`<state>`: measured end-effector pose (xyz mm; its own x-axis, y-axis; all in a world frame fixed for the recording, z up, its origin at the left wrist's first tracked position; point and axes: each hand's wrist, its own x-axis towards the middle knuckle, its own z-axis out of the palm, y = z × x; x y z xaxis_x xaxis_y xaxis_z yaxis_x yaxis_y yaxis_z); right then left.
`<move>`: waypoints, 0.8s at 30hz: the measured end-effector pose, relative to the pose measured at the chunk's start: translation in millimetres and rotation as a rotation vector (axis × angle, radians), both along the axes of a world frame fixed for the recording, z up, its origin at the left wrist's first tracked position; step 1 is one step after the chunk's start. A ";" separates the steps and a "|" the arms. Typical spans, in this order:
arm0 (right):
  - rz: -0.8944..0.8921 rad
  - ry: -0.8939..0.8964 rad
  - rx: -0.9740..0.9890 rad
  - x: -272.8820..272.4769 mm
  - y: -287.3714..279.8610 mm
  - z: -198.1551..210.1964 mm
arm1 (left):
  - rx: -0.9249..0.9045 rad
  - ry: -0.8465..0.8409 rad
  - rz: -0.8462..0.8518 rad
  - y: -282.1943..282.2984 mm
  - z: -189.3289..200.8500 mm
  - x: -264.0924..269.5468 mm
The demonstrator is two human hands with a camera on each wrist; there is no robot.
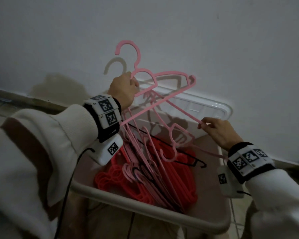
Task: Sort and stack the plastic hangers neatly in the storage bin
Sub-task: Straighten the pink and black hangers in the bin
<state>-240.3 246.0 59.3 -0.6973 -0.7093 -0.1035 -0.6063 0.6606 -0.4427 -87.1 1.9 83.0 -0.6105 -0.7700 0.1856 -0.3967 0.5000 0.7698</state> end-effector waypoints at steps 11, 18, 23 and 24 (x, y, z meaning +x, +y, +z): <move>-0.129 -0.500 0.155 10.2 40.2 -9.7 | 0.174 -0.131 -0.520 14.2 -19.8 13.9; 0.023 -0.581 0.208 32.9 27.1 -22.2 | 0.047 -0.396 -0.727 41.6 -26.2 32.5; 0.033 -0.653 0.158 32.2 13.1 -33.5 | -0.106 -0.591 -0.882 68.1 -30.4 32.8; 0.049 -0.651 0.172 30.2 11.8 -34.4 | -0.098 -0.611 -0.901 67.2 -29.7 34.2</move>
<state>-210.1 257.8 24.9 -0.4220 -0.6746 -0.6057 -0.2828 0.7327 -0.6190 -52.9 69.1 53.3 -0.9525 0.0070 -0.3044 -0.1564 0.8466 0.5087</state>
